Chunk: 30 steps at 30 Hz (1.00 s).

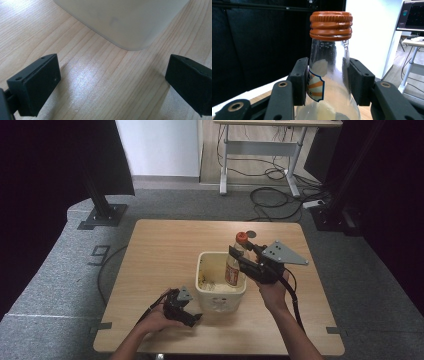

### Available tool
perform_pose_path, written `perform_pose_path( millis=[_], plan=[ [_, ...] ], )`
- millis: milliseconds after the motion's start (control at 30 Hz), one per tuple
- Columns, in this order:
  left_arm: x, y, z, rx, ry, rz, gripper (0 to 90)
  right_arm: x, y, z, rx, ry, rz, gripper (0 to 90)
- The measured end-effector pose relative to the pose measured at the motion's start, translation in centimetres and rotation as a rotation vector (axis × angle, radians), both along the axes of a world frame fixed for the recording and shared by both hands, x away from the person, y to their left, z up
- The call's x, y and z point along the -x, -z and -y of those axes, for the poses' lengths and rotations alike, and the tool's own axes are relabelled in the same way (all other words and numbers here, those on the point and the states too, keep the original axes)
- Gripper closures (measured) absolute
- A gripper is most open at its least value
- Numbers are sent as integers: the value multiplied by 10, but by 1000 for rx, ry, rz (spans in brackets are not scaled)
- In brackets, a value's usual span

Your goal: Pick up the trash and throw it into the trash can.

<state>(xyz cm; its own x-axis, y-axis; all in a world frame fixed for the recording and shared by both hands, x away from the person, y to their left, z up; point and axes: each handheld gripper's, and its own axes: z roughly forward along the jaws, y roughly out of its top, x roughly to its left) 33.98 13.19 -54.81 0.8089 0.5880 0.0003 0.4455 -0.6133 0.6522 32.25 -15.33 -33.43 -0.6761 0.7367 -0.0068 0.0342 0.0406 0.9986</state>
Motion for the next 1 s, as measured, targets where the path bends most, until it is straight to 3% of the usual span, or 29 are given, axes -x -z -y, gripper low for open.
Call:
perform_pose_path(
  millis=[567, 1000],
  plan=[
    [0, 0, 0, -1, 1, 0, 0, -7, 10, -15, 17, -5, -12, 541],
    [0, 0, 0, 2, -1, 0, 0, -17, 36, -16, 36, 8, -67, 541]
  ],
)
